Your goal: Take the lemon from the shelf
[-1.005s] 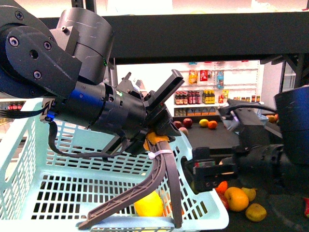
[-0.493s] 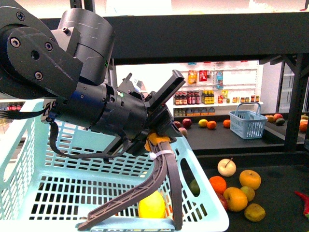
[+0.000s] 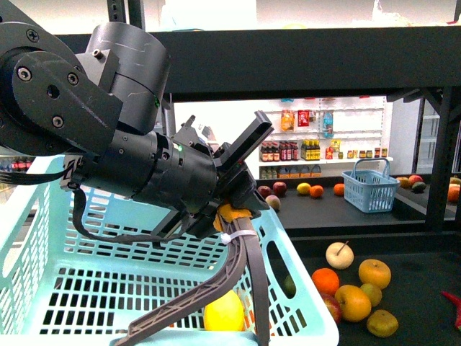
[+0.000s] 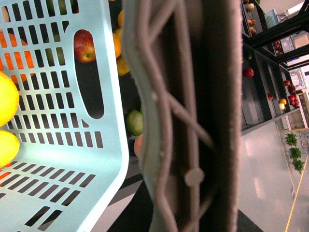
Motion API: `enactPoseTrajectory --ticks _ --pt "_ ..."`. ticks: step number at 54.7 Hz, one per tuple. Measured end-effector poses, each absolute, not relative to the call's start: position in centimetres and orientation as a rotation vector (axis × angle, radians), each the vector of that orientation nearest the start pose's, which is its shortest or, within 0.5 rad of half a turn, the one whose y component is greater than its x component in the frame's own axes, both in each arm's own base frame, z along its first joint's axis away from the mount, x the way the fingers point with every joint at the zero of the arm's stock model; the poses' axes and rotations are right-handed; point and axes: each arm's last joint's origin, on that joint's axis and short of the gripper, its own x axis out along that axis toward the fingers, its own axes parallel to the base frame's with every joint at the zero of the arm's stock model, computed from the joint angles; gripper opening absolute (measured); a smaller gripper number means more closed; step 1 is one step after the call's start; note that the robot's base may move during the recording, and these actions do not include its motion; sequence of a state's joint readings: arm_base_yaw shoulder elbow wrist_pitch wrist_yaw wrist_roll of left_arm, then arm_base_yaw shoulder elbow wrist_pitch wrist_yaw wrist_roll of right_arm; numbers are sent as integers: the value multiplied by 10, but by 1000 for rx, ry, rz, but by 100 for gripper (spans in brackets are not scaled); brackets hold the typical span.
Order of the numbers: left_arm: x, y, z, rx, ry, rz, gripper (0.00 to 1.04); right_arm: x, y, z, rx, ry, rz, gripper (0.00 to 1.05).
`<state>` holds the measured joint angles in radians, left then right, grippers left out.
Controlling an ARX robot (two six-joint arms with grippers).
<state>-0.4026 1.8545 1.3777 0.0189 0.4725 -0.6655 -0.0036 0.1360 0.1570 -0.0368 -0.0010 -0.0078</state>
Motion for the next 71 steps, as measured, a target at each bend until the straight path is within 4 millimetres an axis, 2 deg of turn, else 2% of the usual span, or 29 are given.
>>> enactPoseTrajectory --ticks 15,40,58,62,71 --pt "384 -178 256 -628 742 -672 11 98 0 188 -10 8 -1 2" --pt "384 -178 256 -627 742 -672 11 97 0 167 -4 1 -1 2" --pt "384 -178 256 -627 741 -672 11 97 0 168 -4 -6 -2 2" --pt "384 -178 256 -627 741 -672 11 97 0 168 -4 -7 -3 12" --pt "384 -178 256 -627 742 -672 11 97 0 168 -4 -7 -2 40"
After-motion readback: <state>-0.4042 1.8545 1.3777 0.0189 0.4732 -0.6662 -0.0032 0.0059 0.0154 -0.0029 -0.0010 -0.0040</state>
